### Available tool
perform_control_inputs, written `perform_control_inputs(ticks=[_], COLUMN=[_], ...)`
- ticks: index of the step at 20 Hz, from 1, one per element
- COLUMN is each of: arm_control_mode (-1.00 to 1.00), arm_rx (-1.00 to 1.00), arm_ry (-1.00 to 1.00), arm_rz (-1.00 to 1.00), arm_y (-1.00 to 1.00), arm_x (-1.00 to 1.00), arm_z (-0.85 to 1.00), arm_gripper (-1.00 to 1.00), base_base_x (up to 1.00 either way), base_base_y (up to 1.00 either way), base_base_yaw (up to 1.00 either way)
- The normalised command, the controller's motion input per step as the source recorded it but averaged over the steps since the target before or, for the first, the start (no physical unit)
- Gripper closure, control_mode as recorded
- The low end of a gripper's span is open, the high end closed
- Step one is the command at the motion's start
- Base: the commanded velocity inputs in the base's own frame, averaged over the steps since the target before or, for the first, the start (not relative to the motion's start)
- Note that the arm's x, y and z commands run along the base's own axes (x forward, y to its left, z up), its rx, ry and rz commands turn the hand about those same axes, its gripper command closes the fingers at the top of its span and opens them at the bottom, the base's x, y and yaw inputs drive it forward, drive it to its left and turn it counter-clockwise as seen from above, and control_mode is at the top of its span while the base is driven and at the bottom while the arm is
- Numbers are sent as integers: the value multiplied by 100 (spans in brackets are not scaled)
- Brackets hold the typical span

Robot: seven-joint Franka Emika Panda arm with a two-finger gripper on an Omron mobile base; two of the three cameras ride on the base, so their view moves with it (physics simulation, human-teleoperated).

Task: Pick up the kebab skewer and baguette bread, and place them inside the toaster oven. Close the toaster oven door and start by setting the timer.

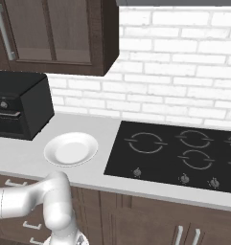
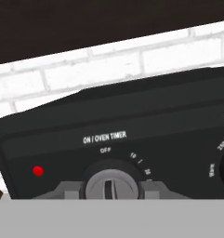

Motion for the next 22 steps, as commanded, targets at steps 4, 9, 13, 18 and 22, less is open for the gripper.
perform_control_inputs(ticks=[4,9,13,18,22], arm_control_mode=[-100,-100,-100,-100,-100], arm_rx=[0,0,0,0,8], arm_ry=[0,0,0,0,0], arm_rz=[0,0,0,0,-2], arm_y=[0,0,0,0,0], arm_x=[0,0,0,0,0], arm_z=[0,0,0,0,0], arm_gripper=[100,100,100,100,100], base_base_x=[0,0,0,0,0], base_base_y=[0,0,0,0,0], base_base_yaw=[0,0,0,0,0])
